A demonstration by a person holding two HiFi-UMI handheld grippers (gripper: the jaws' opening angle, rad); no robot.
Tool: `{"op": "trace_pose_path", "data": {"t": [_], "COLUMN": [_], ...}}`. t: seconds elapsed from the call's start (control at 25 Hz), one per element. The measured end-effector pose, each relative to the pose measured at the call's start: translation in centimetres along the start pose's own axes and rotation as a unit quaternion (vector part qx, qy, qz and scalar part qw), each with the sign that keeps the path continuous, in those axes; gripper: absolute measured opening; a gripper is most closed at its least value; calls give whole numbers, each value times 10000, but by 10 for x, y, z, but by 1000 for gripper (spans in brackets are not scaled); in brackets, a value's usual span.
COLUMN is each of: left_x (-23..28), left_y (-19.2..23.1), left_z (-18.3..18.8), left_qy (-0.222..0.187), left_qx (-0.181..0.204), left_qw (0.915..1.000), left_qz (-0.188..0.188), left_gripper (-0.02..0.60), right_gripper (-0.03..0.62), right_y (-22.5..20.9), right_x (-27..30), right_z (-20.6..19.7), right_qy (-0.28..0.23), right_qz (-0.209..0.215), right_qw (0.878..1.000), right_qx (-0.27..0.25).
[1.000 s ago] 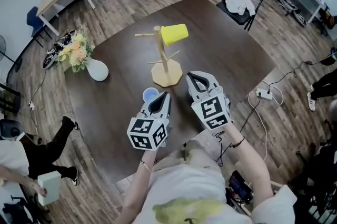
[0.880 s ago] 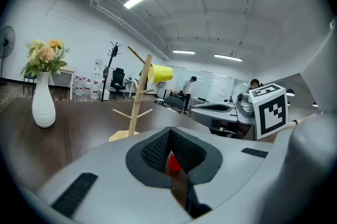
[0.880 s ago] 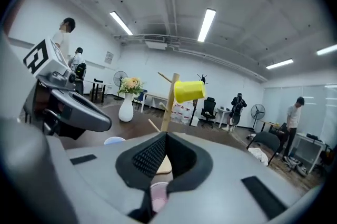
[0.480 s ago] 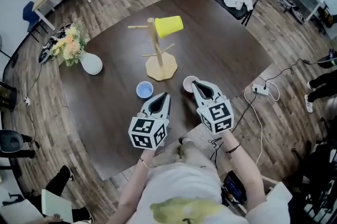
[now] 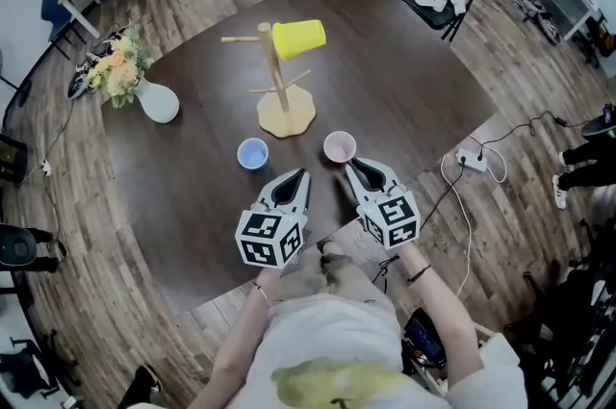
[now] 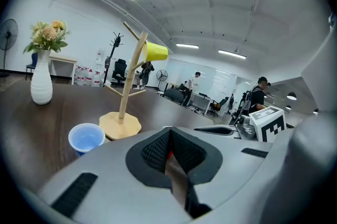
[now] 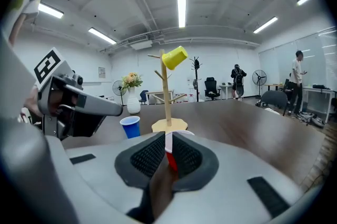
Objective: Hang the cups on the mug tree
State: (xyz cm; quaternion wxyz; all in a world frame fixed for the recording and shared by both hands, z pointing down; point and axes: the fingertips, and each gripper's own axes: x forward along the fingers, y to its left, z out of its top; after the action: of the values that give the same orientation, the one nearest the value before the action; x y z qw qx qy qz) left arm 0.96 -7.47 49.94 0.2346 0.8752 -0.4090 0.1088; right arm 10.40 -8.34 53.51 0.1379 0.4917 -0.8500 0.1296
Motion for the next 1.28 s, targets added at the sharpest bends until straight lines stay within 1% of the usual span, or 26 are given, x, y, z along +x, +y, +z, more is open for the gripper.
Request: {"op": "trace_pose_path", "data": {"t": [0.16,0.2,0.24,0.36,0.56,0.68,0.88,1.16,1.28], "left_x": [4,6,8,12,17,19,22,27,27], "left_y": [-1,-1,0,1,2,5,9,12,14], "left_z": [-6,-8,-9,-14,-19,-23,-27,-31,-31], "left_qy": [67,84,103,170,257,325,410,447,447], "left_qx": [-78,-97,-115,-167,-212,-227,-331,-527,-540], "left_qw": [9999,9999,9999,9997,9994,9991,9984,9974,9972], "left_qz": [38,48,57,78,111,131,180,226,260], "left_gripper": [15,15,15,15,15,15,15,15,17], "right_gripper": [28,53,93,120,250,280,319,339,339], "right_y": [-4,-5,-5,-8,-12,-14,-18,-18,-16], "right_x": [2,4,7,16,32,42,57,75,82], "right_z": [-14,-17,-20,-29,-42,-46,-48,-53,-53], "right_qy": [86,101,125,230,349,417,578,844,878], "right_qz": [-51,-44,-27,-14,60,37,14,131,174], "right_qw": [9999,9999,9998,9995,9982,9983,9980,9963,9960], "right_qx": [75,123,172,223,477,395,261,61,-7]}}
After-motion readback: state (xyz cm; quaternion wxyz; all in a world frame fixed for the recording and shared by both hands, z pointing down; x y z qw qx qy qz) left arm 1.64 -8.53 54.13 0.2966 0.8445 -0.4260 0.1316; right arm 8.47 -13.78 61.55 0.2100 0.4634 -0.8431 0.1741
